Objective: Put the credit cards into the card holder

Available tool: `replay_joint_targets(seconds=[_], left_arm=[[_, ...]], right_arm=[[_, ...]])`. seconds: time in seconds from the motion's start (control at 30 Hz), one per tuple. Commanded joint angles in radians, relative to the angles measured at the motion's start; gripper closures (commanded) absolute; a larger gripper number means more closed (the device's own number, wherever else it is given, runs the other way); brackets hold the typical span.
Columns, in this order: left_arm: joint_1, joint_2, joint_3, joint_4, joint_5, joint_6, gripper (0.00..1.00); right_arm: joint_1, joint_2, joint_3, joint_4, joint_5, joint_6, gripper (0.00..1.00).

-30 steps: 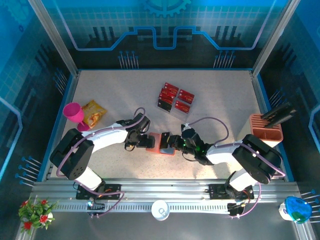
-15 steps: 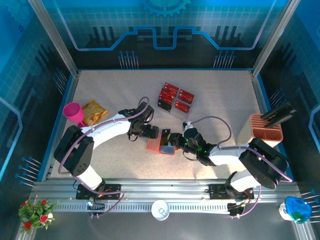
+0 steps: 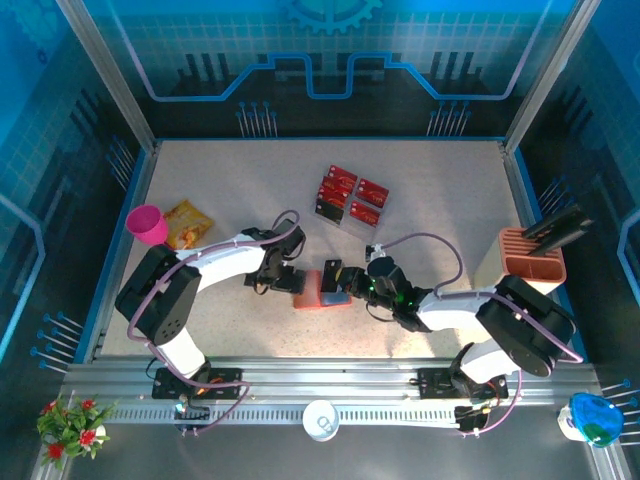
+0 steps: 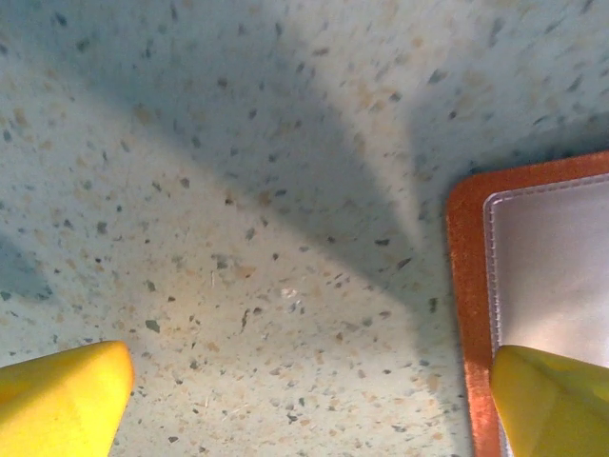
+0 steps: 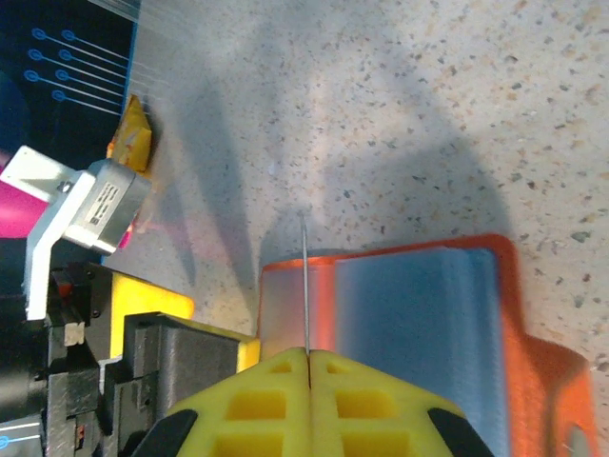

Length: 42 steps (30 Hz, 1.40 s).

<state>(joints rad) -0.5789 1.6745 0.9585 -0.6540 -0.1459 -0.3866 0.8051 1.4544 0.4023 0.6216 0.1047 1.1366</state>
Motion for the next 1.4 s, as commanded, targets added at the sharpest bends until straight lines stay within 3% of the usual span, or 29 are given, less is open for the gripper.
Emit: replay_joint_targets(seconds=[0.0,1.37], left_arm=[[0.001,-0.013,-0.023,-0.020,0.002,-0.013,0.03],[0.002,0.024,-0.032,0.006,0.009,-0.011,0.03]], right_arm=[[0.011,0.026,0.014,0.017,0.014,-0.016,1.00],[0.013,0.152,0.020,0.095,-0.095,-0.030,1.00]])
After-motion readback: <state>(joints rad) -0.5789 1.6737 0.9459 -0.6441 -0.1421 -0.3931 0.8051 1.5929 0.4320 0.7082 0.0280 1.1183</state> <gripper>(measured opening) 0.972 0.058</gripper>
